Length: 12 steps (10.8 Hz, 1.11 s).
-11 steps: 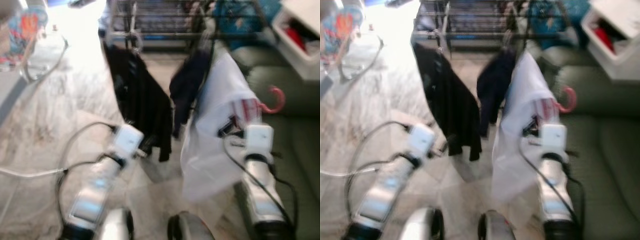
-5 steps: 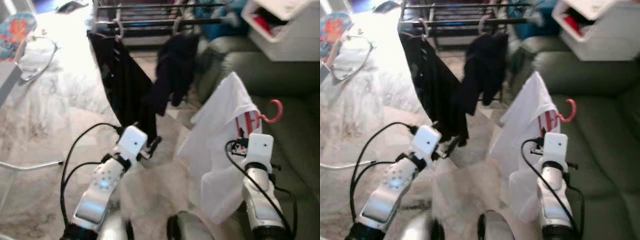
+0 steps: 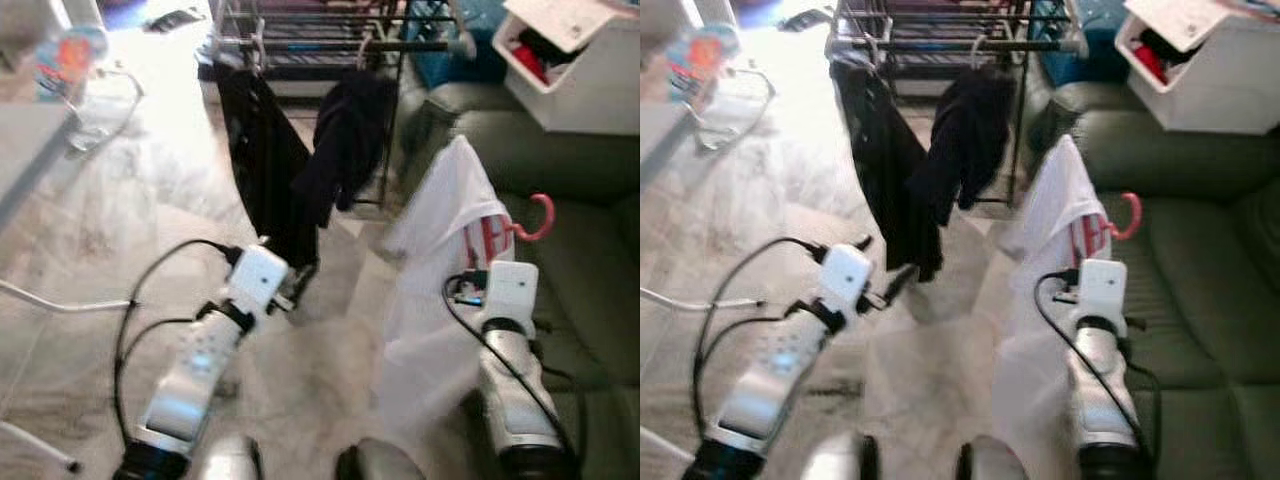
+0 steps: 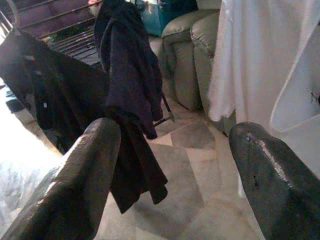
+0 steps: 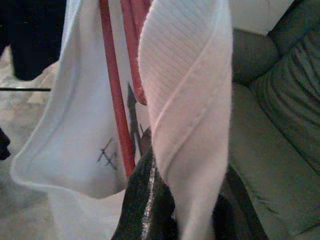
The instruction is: Hang hanger
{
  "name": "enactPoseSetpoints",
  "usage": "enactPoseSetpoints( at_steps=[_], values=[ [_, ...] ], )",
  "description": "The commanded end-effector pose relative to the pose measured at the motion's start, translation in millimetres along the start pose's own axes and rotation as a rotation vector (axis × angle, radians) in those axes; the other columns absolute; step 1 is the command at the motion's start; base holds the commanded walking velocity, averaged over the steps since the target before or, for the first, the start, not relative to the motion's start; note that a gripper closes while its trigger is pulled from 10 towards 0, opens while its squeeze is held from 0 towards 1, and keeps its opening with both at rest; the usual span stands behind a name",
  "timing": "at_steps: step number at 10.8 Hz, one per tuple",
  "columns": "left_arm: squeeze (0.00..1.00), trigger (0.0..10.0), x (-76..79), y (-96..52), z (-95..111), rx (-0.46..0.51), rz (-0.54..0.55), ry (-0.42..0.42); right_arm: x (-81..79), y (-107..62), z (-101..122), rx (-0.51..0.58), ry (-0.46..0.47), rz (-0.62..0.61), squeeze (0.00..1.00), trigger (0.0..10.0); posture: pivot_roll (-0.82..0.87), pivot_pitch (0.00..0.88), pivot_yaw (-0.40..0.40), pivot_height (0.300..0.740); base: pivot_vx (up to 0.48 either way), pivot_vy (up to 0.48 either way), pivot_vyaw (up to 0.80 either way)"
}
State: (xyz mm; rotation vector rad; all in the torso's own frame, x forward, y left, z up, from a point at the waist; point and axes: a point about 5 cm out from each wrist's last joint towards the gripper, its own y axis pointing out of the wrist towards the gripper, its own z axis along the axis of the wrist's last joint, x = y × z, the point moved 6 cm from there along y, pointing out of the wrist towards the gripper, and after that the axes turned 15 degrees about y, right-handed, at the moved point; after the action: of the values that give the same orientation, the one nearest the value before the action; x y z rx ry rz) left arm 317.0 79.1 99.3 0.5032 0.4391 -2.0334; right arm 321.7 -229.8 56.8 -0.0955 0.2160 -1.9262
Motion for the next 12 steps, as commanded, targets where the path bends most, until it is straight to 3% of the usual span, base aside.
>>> enactPoseSetpoints(
  at_steps=[1, 3, 6, 8, 9, 11, 12],
  values=[
    [0.0, 10.0, -5.0, 1.8, 2.4, 0.006, 0.015, 0.016, -14.3, 3.7, 20.5, 0.07, 0.0, 0.06, 0.0, 10.0, -0.05, 0.098, -0.057, 0.74, 0.0, 0.0, 0.0],
    [0.0, 10.0, -14.9, 4.0, 2.8, -0.006, 0.058, 0.017, -39.1, 1.7, 34.4, 0.124, -0.009, 0.179, 0.0, 10.0, -0.05, 0.106, -0.056, 0.74, 0.0, 0.0, 0.8],
    [0.0, 10.0, -16.6, -3.7, -8.9, -0.08, 0.086, 0.032, -32.2, 3.9, 34.9, 0.121, 0.005, 0.151, 0.0, 10.0, -0.05, 0.113, -0.06, 0.74, 0.0, 0.0, 0.8],
    [0.0, 10.0, -16.2, -12.5, -13.9, -0.092, 0.062, 0.015, -26.6, -7.2, 21.7, 0.078, 0.012, 0.157, 0.0, 10.0, -0.06, 0.119, -0.061, 0.74, 0.0, 0.0, 0.8],
    [0.0, 10.0, -11.9, -14.8, -10.6, -0.08, 0.055, -0.033, -32.5, -20.8, 7.3, 0.04, -0.005, 0.209, 0.0, 10.0, -0.05, 0.12, -0.063, 0.74, 0.0, 0.0, 0.8],
    [0.0, 10.0, -6.2, -12.1, -4.4, -0.065, 0.055, -0.023, -39.5, -21.6, 12.4, 0.056, -0.008, 0.245, 0.0, 10.0, -0.06, 0.122, -0.067, 0.74, 0.0, 0.0, 0.8],
    [0.0, 10.0, -5.7, -9.8, -0.1, -0.044, 0.046, 0.006, -60.0, -24.7, 9.3, 0.02, 0.032, 0.374, 0.0, 10.0, -0.06, 0.121, -0.066, 0.74, 0.0, 0.0, 0.8]
  ],
)
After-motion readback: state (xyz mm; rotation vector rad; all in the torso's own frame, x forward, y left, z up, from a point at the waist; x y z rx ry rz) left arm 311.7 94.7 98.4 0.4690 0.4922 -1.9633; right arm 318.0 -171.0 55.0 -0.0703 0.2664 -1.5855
